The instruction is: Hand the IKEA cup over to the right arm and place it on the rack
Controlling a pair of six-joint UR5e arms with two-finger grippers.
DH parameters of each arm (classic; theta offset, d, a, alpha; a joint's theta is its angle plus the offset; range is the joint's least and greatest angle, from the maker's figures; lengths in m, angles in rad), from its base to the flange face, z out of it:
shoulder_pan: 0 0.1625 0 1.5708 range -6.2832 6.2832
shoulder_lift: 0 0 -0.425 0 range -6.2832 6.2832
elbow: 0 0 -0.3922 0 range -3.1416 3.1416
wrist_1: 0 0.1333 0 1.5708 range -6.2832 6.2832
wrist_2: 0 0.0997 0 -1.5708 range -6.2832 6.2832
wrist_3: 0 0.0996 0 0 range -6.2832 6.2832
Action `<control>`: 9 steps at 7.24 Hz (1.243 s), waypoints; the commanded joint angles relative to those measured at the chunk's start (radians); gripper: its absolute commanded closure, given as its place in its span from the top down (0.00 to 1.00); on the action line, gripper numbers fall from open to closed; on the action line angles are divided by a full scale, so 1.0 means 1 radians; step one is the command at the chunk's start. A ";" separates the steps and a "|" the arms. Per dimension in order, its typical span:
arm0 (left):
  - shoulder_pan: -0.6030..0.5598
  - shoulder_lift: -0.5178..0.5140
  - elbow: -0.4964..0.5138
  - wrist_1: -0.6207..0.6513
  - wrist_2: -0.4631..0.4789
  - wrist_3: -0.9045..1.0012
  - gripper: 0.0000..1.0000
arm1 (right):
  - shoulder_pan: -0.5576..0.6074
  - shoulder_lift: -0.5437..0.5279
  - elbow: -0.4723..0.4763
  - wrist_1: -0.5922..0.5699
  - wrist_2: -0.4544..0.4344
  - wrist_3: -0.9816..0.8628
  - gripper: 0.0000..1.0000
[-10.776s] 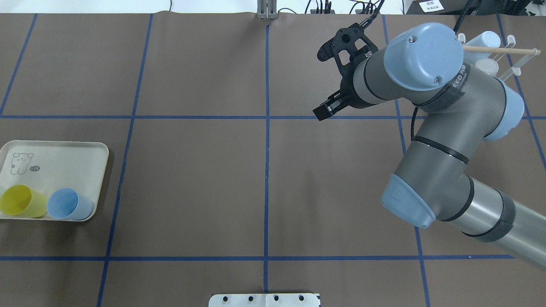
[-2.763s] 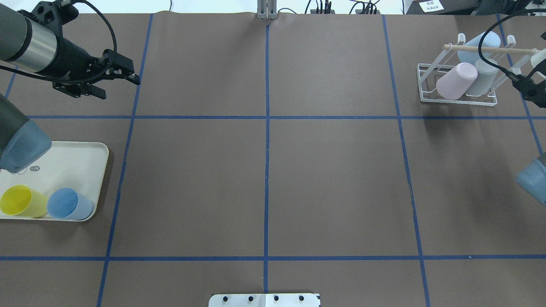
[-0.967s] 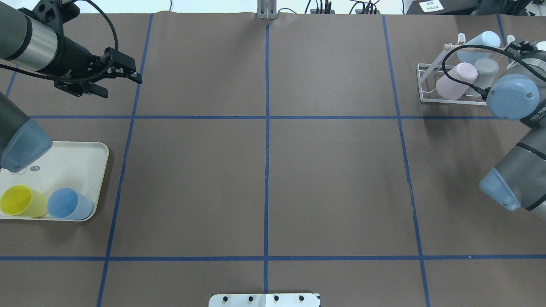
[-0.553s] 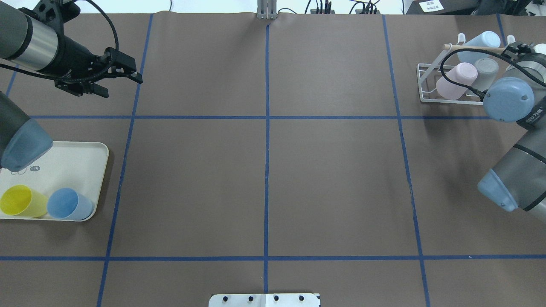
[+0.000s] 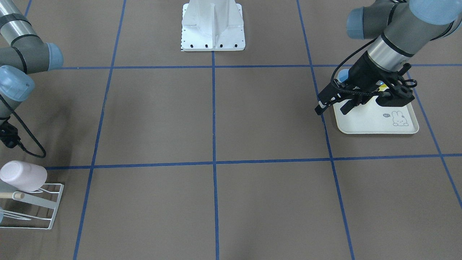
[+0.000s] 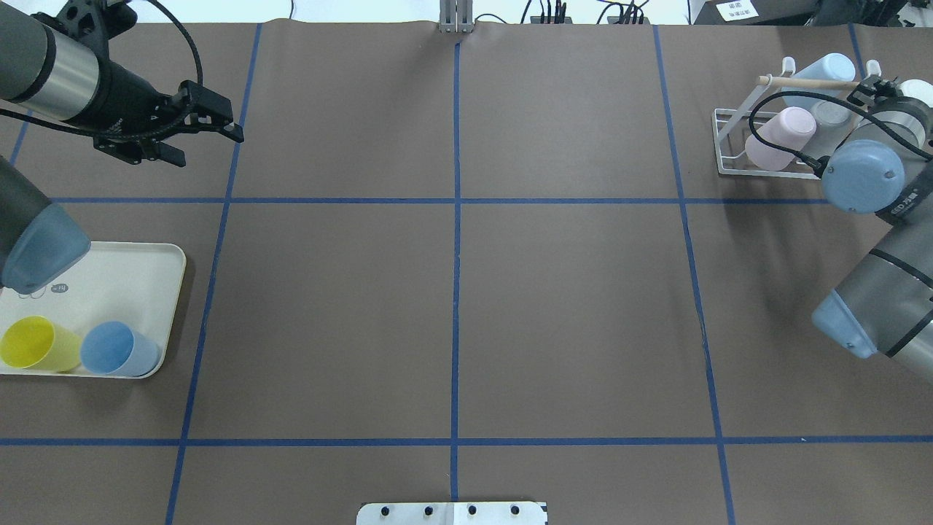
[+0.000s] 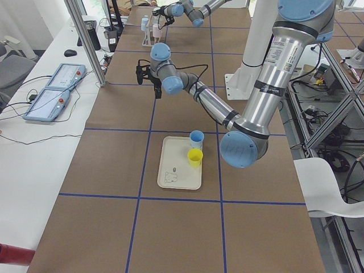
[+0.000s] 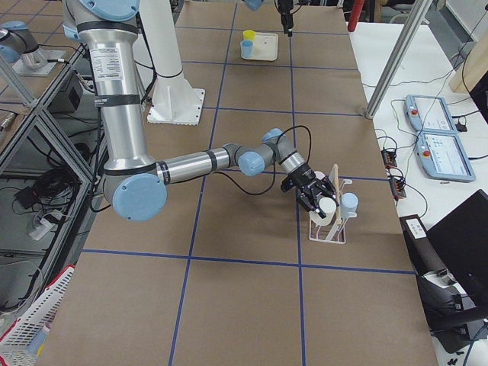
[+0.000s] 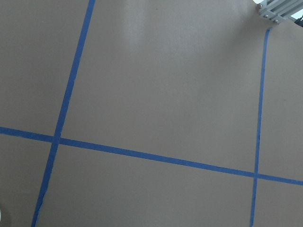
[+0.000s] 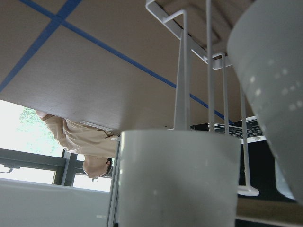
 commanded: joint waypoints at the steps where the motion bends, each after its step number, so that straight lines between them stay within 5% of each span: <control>1: 0.000 0.000 0.000 0.000 0.000 0.000 1.00 | 0.000 0.013 -0.005 0.011 0.000 -0.007 0.68; 2: 0.000 0.000 0.000 0.000 0.000 0.000 1.00 | 0.000 0.013 0.001 0.013 0.000 -0.005 0.92; 3: 0.000 -0.002 0.000 0.000 0.000 0.000 1.00 | 0.001 0.013 0.006 0.013 0.000 0.000 0.98; 7: -0.002 -0.005 -0.002 0.000 0.000 0.000 1.00 | 0.001 0.013 0.070 0.010 0.011 0.003 0.98; 9: -0.008 0.015 -0.033 0.009 0.002 0.011 1.00 | 0.018 0.023 0.167 0.008 0.119 0.074 0.98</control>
